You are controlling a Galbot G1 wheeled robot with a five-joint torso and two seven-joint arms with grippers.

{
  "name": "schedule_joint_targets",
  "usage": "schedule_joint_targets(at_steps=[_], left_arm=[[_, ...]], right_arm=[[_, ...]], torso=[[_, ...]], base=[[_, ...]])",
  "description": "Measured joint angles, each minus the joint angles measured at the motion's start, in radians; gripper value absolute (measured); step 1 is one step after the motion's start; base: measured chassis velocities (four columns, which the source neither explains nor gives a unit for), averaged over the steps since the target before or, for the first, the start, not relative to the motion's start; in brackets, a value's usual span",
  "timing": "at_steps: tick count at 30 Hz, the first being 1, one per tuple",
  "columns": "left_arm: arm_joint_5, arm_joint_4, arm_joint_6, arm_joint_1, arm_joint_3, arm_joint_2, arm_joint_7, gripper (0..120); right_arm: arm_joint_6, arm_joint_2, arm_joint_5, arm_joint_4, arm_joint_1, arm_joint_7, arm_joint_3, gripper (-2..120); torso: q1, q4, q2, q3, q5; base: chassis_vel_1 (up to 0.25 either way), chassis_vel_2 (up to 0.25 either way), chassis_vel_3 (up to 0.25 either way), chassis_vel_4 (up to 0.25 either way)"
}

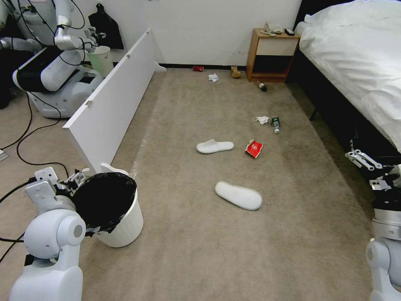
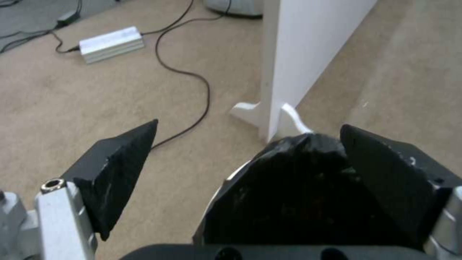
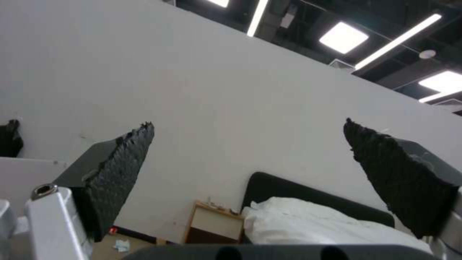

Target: Pick up the trash bin and place the garbage on the floor into it.

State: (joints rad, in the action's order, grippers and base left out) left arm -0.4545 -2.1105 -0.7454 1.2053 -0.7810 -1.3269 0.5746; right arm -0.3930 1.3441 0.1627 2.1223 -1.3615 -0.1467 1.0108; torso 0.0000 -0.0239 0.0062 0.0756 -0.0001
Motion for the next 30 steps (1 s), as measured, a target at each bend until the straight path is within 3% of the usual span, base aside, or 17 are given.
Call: schedule_joint_targets(at_steps=[8,30], left_arm=[[-0.003,0.105,0.005,-0.011,-0.024,-0.013,-0.023,100],[0.013,0.237,0.022,-0.008,-0.009,-0.033,-0.049,100]], right_arm=[[-0.004,0.003,0.0,-0.006,-0.001,0.0,0.0,100],[-0.008,0.006,0.0,-0.015,0.001,0.0,0.001,100]], torso=[[0.0,0.0,0.0,0.0,-0.0001],[0.0,0.0,0.0,0.0,0.0]], base=[[0.0,0.0,0.0,0.0],[0.0,0.0,0.0,0.0]])
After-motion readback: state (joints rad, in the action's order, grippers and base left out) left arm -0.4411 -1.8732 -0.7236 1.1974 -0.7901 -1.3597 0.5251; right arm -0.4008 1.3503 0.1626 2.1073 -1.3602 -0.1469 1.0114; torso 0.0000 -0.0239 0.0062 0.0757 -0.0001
